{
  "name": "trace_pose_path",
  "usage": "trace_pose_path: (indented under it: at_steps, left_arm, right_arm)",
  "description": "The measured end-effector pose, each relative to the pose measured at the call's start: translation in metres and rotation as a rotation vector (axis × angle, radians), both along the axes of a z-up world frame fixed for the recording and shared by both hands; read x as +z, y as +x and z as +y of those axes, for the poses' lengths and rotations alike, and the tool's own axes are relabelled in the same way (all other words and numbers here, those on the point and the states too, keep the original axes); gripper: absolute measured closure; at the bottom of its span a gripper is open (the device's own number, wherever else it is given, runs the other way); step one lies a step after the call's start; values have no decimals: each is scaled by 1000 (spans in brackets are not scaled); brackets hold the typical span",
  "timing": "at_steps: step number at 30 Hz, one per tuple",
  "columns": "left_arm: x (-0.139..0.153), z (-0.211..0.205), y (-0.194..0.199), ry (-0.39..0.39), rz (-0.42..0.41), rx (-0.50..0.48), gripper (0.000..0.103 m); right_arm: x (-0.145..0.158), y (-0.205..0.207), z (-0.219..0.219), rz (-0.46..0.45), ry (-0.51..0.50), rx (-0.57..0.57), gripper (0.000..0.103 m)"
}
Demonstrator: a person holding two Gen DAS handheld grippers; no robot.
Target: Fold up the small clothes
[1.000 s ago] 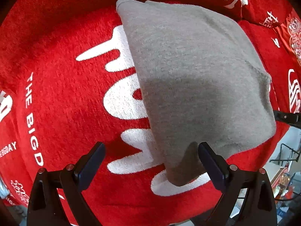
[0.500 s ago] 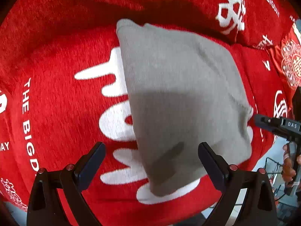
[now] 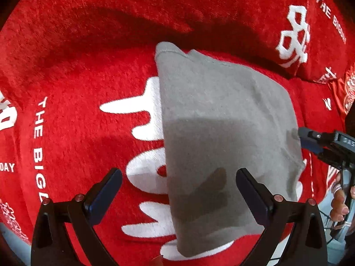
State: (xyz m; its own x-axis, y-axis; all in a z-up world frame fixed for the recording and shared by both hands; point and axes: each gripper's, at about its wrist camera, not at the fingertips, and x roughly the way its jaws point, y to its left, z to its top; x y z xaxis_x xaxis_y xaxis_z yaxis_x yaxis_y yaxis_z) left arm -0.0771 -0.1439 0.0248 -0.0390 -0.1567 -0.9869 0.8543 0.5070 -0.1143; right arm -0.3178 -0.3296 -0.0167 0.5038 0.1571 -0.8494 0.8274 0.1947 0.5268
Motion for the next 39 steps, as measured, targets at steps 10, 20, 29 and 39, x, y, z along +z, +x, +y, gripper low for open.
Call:
trace_pose_path:
  at_steps: [10,20,29,39]
  left_arm:
    - [-14,-7,13,36,-3,65,1]
    - [-20,-13,14,50,25,51,1]
    - [-25,-19,5,58,34,32,1]
    - [-25,-24,34,-20,135,52,1]
  right_arm:
    - [-13,3,-8,38,-29,80,93]
    - [-10,-40,-4,-74,71,-4,56]
    - [-22,-48,4,-93,127,-16,51]
    - [-29,-45,-1,-161,166,16,38]
